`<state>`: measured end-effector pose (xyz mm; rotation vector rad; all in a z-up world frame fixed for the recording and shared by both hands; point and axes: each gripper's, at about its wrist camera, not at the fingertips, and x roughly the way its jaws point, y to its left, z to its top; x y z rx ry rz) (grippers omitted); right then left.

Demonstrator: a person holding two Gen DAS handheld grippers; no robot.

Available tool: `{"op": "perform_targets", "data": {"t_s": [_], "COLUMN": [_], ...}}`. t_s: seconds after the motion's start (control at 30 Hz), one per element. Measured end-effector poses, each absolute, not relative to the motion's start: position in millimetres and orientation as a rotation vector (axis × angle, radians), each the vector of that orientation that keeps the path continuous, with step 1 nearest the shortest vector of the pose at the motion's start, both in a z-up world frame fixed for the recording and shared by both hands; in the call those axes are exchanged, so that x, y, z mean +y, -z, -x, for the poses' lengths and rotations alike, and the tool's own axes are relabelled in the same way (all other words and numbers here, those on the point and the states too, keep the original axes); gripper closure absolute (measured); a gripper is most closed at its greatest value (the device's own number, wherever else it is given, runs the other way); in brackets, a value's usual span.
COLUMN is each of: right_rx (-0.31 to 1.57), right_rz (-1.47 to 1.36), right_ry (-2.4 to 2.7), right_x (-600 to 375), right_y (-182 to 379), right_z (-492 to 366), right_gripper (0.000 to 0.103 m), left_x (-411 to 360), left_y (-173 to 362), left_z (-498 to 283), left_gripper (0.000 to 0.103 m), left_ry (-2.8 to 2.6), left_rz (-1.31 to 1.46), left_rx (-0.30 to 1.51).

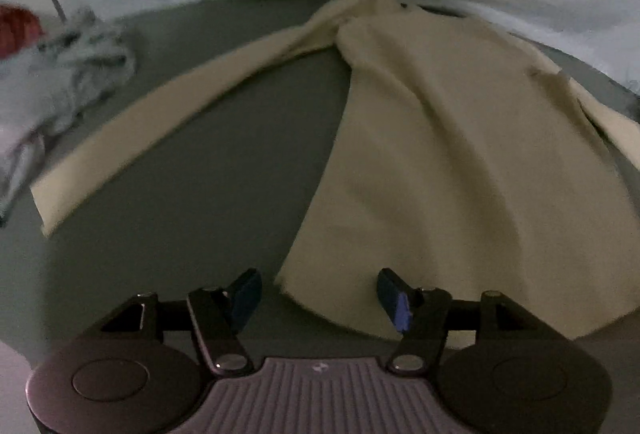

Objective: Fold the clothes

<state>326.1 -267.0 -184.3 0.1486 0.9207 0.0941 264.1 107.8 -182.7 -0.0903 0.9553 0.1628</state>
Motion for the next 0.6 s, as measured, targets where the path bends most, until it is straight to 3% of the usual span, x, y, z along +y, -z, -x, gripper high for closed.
{"op": "perform_targets", "data": {"t_s": [0.03, 0.07, 0.1, 0.5, 0.6], "right_rx": [0.924, 0.922, 0.911, 0.972, 0.996], "right_rz": [-0.102, -0.056, -0.016, -0.094, -0.075], "right_ry": [-0.09, -0.083, -0.074, -0.094, -0.072], "right_x": [-262.4, -258.4, -257.0, -302.1, -299.8], "right_y": [187.9, 190.6, 190.6, 172.6, 178.7], "right_z": [-327.5, -328.1, -326.7, -263.3, -260.2], "right_gripper": [0.075, 0.09, 0.099, 0.101, 0.097], "left_x": [101.9, 96.2, 93.6, 100.2, 106.6], "left_y": [181.3, 181.3, 180.9, 160.9, 155.3], "left_z": [-259.0, -259.1, -257.9, -159.9, -156.6], "left_gripper": [0.092, 0.096, 0.097, 0.097, 0.083], "left_ry": [-0.178, -0.202, -0.224, -0.251, -0.245], "left_rz": [0.083, 0.07, 0.071, 0.145, 0.132], "left_rx": [0.947, 0.95, 0.955, 1.079, 1.092]}}
